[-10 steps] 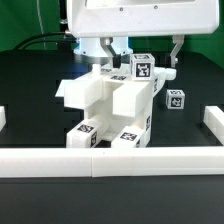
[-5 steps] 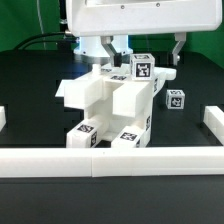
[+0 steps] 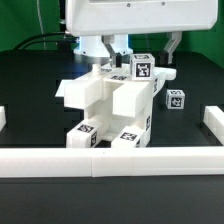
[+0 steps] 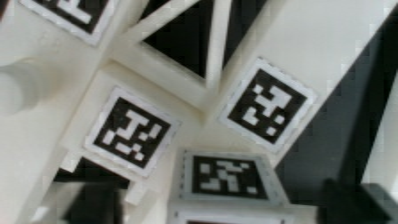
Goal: Assemble chair
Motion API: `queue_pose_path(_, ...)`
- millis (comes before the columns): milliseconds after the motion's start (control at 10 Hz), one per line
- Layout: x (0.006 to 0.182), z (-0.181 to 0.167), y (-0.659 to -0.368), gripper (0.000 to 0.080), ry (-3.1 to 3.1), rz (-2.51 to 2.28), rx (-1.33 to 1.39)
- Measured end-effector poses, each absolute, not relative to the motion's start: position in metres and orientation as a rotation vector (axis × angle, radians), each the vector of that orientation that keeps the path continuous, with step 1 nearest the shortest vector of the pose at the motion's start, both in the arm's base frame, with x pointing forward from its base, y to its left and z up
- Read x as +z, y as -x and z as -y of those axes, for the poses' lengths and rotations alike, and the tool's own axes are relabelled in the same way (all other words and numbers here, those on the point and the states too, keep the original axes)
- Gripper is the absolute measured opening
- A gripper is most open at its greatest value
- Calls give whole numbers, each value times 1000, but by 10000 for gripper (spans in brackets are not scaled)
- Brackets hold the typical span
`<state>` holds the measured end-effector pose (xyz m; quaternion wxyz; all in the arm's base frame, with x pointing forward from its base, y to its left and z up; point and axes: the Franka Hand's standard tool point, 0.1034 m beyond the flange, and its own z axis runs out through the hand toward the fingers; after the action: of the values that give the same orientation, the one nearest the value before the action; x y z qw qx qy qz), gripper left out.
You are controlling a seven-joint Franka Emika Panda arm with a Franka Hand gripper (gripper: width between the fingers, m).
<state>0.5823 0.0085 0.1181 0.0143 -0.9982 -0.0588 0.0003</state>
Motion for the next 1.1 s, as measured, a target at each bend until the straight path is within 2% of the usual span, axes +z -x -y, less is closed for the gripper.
queue_pose_path(100, 118, -8, -582, 391, 3108, 183, 1)
queue_pose_path(200, 118, -8, -582, 391, 3108, 183, 1)
queue_pose_path(300, 118, -8, -582, 284, 3108, 179, 1)
queue_pose_path(500, 118, -8, -582, 284, 3109, 120, 0)
queue_pose_path(900, 118, -10, -582, 284, 3033, -592, -45)
queue_pose_path(1100, 118, -11, -582, 284, 2981, -768, -60)
